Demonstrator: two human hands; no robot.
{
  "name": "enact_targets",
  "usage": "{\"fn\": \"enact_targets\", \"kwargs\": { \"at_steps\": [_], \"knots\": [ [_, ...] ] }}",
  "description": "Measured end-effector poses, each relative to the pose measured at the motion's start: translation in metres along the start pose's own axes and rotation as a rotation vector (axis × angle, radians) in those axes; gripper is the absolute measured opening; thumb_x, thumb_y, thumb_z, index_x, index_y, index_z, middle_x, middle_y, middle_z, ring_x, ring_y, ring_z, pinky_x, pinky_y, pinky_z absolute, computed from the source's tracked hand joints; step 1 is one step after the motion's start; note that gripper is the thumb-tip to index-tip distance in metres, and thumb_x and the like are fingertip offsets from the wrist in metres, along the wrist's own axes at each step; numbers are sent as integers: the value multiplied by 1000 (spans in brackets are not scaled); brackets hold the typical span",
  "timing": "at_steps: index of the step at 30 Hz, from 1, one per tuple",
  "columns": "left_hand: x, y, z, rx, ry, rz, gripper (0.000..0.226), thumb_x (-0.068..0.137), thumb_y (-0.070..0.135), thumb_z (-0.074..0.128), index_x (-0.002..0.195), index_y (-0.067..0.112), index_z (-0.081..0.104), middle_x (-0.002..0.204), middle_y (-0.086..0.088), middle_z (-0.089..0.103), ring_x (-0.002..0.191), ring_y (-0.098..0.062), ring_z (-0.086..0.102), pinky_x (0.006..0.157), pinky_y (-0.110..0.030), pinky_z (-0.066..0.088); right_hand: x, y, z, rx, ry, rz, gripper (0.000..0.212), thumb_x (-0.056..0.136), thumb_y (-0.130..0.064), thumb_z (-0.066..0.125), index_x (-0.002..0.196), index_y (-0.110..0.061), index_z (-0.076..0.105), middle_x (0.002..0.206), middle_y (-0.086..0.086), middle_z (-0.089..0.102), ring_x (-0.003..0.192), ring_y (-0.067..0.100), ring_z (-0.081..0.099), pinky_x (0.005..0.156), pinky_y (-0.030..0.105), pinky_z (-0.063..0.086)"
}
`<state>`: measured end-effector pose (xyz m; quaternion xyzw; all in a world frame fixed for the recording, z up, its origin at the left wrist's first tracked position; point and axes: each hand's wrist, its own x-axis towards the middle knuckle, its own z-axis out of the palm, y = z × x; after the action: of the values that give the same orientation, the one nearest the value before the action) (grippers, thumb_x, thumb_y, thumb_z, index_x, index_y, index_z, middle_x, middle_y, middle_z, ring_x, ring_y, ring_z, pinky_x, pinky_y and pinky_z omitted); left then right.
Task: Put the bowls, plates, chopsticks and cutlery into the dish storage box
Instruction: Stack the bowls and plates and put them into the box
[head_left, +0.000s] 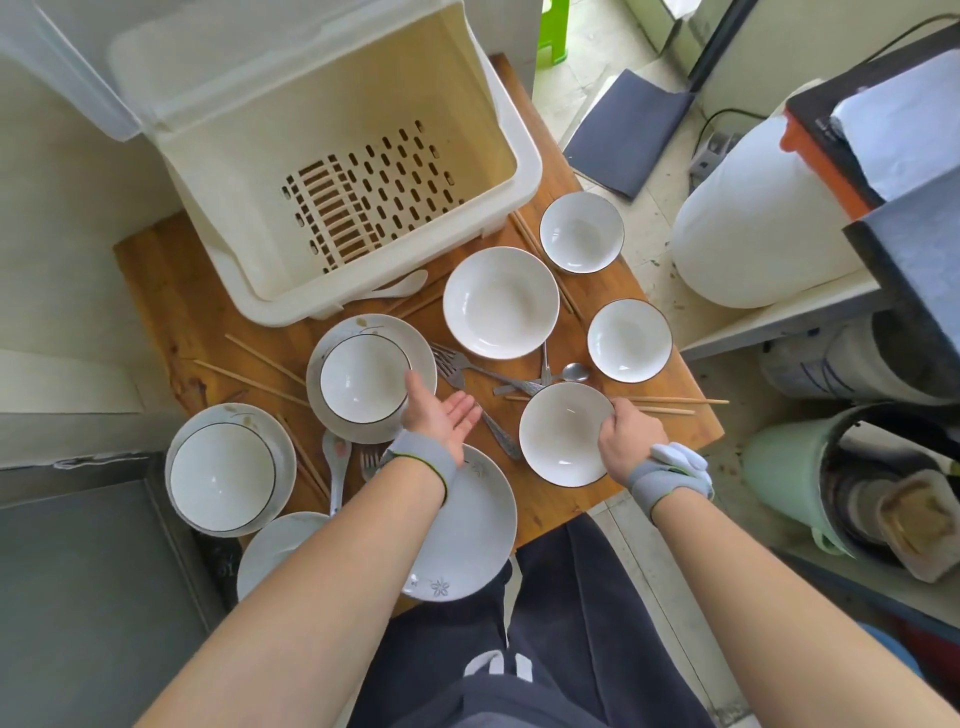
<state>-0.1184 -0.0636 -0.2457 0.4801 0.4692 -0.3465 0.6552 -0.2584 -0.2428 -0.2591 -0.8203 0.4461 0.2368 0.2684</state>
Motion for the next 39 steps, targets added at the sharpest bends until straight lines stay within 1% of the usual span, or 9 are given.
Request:
{"fn": "enact_targets", "kwargs": {
  "at_steps": [9,14,17,19,22,26,32,35,39],
  "knots": [
    [12,27,-33,-110,135,50,40,102,8,19,131,-8,41,124,-19,57,111,-29,59,87,-32,52,0,-1,1,-3,5,-11,33,99,-23,38,127,-16,54,101,17,67,85,38,62,77,40,52],
    [1,17,-41,261,218,268,29,95,6,30,116,1,50,75,-14,65,64,-20,65,59,-27,57,-3,-3,-1,33,-16,36,36,98,-28,39,131,-19,52,106,14,67,89,35,63,80,40,52],
    [-15,11,-37,611,148,404,23,96,13,36,109,6,54,74,-16,67,57,-22,64,53,-26,55,-12,-7,-4,65,-16,40,44,99,-29,42,141,-16,45,123,15,63,106,37,61,90,43,50],
    [-24,10,-30,864,63,471,30,96,23,39,107,3,58,86,-20,69,63,-27,67,54,-28,56,-17,-9,-9,82,59,-28,45,101,-30,40,141,-13,45,132,15,58,117,36,55,97,43,45],
    [-42,-1,-17,1301,-77,584,43,95,35,40,105,1,63,102,-22,69,93,-39,66,82,-41,54,-35,-8,-22,183,193,-194,43,105,-38,28,122,-15,59,118,9,62,108,28,55,94,39,43],
    [-58,-26,2,1681,-144,655,38,102,25,34,113,-2,58,119,-25,62,111,-42,55,88,-39,43,-57,-13,-27,311,62,-344,43,102,-53,26,110,-27,60,93,-7,61,89,18,55,80,31,40],
    [-62,-64,20,1744,-102,551,34,103,24,33,126,2,43,123,-25,59,109,-42,57,84,-41,43,-49,17,-18,126,67,-285,32,101,-30,39,131,-22,47,109,5,67,93,29,61,76,33,45],
    [-60,-70,27,1744,-6,466,43,102,22,35,138,-3,31,128,-26,56,115,-41,56,92,-43,44,-44,14,-16,1,47,-269,42,100,-31,35,142,-25,32,98,6,69,80,30,62,72,38,51],
    [-54,-73,34,1706,33,404,44,99,16,40,138,-5,37,127,-23,56,116,-39,55,95,-43,44,-33,9,-11,-181,-3,-173,66,101,-28,34,155,-27,-4,79,5,61,67,26,60,63,37,50]
  ]
}}
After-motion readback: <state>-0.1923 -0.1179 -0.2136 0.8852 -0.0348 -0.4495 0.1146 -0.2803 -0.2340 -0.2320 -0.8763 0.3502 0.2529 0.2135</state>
